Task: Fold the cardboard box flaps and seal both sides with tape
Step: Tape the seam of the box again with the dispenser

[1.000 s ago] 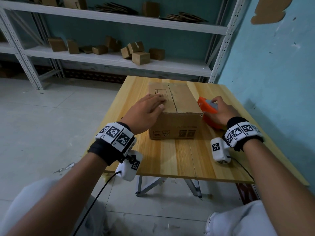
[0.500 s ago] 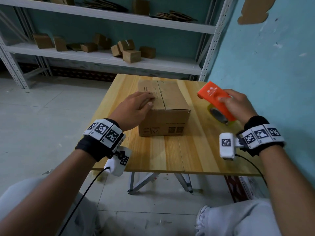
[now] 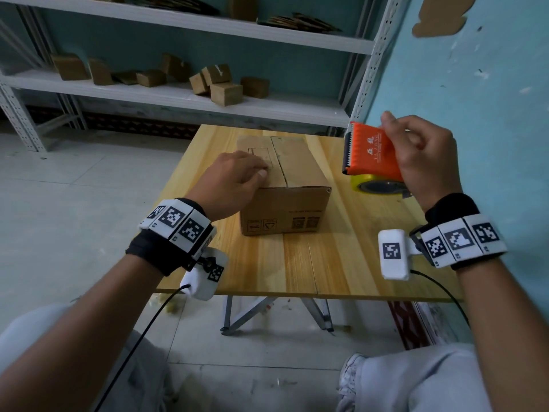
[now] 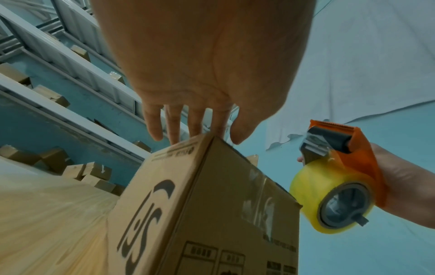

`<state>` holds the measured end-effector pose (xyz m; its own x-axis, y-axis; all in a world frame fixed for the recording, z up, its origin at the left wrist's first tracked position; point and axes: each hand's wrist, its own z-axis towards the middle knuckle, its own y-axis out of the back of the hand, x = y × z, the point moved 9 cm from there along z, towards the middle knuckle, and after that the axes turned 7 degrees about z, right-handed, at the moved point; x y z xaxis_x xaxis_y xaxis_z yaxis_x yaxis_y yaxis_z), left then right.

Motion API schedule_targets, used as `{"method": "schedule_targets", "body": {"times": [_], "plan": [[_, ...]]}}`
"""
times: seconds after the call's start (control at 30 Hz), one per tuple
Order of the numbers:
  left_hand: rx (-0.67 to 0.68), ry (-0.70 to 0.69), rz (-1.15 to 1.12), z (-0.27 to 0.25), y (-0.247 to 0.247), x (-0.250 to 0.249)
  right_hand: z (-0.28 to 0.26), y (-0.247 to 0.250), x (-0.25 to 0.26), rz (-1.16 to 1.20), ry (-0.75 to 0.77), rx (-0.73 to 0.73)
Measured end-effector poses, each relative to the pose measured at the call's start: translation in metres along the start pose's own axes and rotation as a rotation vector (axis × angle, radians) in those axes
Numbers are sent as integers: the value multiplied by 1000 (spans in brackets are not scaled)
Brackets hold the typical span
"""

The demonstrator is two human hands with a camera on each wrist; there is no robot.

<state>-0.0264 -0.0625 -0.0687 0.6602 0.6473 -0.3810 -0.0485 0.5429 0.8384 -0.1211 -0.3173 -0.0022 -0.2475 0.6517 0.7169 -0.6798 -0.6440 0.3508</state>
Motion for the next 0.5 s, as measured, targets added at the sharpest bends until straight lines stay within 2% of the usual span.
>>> {"method": "schedule_targets", "body": {"times": [0.1,0.23,0.5], "plan": [[-79,-2,-79,-1,15,-10,-3,-5,22,-66,113,6],[-104,44,-333,-1,28,-24,-7,-17,48,-108,215,22],[-119,256,-719,0,26,-19,-12,-52,68,-121,259,77]]}}
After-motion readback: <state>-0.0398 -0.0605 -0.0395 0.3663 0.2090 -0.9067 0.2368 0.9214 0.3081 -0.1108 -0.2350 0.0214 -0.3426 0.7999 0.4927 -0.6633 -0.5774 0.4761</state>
